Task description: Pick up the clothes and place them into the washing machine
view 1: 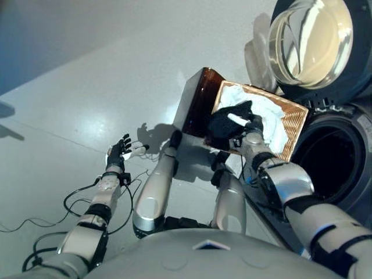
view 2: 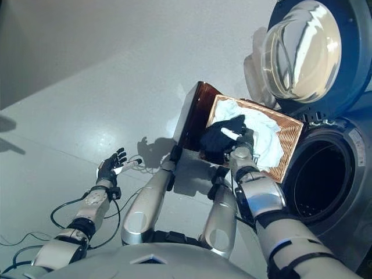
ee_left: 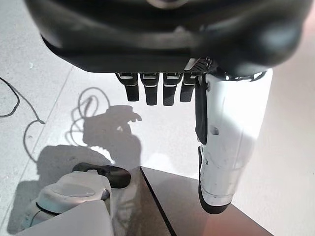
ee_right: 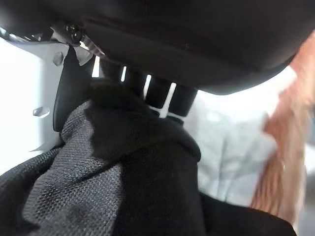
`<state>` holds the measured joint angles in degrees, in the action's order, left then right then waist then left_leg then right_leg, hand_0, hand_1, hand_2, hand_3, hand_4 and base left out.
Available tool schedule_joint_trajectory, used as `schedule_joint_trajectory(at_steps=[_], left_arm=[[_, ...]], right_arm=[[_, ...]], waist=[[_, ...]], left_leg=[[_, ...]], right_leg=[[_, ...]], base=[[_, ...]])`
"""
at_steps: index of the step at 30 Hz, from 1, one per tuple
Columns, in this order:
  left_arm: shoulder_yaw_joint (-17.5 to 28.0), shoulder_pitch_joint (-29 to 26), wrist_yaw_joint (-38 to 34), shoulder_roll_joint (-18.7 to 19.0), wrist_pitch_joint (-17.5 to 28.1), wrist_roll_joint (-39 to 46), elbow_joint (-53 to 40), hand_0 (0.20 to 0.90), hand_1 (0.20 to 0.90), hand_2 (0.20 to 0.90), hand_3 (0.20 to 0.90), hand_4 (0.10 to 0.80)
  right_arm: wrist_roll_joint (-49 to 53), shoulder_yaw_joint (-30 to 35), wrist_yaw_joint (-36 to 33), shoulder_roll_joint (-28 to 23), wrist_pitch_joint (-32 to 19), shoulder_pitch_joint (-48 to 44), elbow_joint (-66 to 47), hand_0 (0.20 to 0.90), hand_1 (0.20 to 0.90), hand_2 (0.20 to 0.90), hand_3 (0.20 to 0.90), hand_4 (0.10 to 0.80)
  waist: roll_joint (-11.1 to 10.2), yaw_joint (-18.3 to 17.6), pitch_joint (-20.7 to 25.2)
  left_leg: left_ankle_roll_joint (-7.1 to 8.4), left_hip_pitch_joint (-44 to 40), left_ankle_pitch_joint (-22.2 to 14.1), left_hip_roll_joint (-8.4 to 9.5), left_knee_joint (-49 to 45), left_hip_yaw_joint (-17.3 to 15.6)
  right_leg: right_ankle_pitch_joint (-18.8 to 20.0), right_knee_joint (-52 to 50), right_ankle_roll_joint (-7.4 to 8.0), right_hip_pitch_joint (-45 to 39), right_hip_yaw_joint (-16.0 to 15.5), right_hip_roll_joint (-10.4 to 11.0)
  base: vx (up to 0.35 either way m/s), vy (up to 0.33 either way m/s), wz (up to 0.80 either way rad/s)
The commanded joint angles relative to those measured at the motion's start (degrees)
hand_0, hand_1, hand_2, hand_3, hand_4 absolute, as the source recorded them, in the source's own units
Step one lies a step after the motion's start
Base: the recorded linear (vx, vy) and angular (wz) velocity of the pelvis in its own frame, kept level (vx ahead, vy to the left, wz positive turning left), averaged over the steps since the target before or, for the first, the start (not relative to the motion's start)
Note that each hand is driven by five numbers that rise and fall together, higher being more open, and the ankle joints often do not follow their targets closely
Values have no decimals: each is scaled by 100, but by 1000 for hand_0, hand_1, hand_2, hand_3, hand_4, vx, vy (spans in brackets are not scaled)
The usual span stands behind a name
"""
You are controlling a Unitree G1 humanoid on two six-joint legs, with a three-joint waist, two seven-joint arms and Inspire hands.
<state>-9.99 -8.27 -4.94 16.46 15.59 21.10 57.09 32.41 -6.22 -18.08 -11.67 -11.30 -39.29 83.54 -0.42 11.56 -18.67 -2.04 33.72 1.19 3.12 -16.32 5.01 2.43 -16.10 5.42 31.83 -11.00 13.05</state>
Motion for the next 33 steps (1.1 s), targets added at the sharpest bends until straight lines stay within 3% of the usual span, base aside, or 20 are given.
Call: schedule_joint_trajectory(at_steps=[1,7,15,25,33], left_arm=[[270,151,-10,285,432,131,198,900,900,900,900,800],[276,96,154,103,539,445,573,900,900,900,900,800],[214,75,301,-143,644,721,855,900,900,900,900,800],[-188,34,260,-334,787,858,839,900,900,900,900,800],[-182,122,209,-355,807,905,858,900,900,900,900,800]], right_arm=[[855,185,271,-414,-547,283,-351,200,200,200,200,300],[2411,631,1244,-189,-890,1215,-1134,200,200,200,200,300],[3638,1458,1756,59,-1119,1818,-1293,200,200,200,200,300],[3633,1628,1329,104,-1688,1683,-1752,200,200,200,200,300],[3613,1582,1090,191,-1951,1670,-2196,200,200,200,200,300]], waist=[[-121,-57,168],[-196,-312,224],[-97,-559,423],[212,-757,306],[265,-832,249]], left_leg=[[105,102,-261,171,-90,-333],[118,-99,-324,89,-74,-474],[127,-563,-404,23,56,-653],[155,-123,-674,-75,-822,-752],[187,422,-1060,-269,-1856,-780]], right_leg=[[248,153,-130,-33,244,-49],[224,239,-131,-177,384,-115],[146,310,-127,-482,558,-193],[-269,-567,-314,57,747,-337],[-725,-1654,-452,646,812,-497]], base=[[11,-9,-17],[22,-11,-21],[45,-4,-22],[-48,-24,-11],[-22,-48,-3]])
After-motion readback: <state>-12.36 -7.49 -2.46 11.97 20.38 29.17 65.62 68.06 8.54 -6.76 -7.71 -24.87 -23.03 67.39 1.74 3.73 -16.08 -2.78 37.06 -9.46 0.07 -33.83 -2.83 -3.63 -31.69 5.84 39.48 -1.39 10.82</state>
